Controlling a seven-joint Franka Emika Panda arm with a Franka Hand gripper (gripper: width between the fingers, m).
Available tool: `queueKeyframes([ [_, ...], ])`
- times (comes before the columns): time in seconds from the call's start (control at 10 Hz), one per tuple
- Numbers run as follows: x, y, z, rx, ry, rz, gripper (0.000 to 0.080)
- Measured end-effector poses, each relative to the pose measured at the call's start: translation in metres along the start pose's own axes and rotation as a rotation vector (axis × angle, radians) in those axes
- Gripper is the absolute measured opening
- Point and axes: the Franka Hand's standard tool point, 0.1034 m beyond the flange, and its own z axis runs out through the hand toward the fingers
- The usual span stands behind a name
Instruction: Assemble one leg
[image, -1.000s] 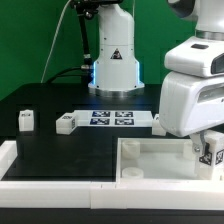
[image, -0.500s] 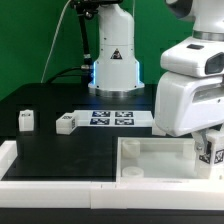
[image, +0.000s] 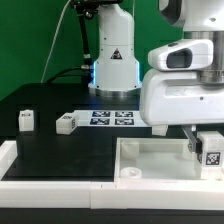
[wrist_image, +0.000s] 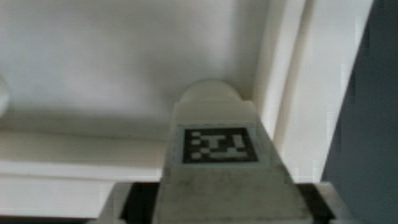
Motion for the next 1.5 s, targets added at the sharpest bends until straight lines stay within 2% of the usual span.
queueKeyframes([
  [0.1, 0.0, 0.001, 0.0, 0.014, 0.008, 0.136, 0.0291],
  [0.3, -0.001, 0.001, 0.001, 0.013, 0.018, 0.432, 0.0291],
  [0.7, -0.003, 0.017, -0.001, -0.041, 0.024, 0.728, 0.0311],
  [0.9, -0.003, 0.022, -0.001, -0.054, 0.027, 0.758, 0.0314],
  [1.0, -0.003, 0.022, 0.0, -0.054, 0.027, 0.76, 0.039],
  [1.1, -0.003, 0.022, 0.0, -0.054, 0.027, 0.759, 0.039],
  [1.2, -0.004, 0.022, 0.0, -0.054, 0.027, 0.759, 0.0536],
  [1.3, -0.004, 0.022, 0.001, -0.054, 0.026, 0.759, 0.0614],
  [1.5, -0.004, 0.022, 0.001, -0.055, 0.026, 0.759, 0.0642],
])
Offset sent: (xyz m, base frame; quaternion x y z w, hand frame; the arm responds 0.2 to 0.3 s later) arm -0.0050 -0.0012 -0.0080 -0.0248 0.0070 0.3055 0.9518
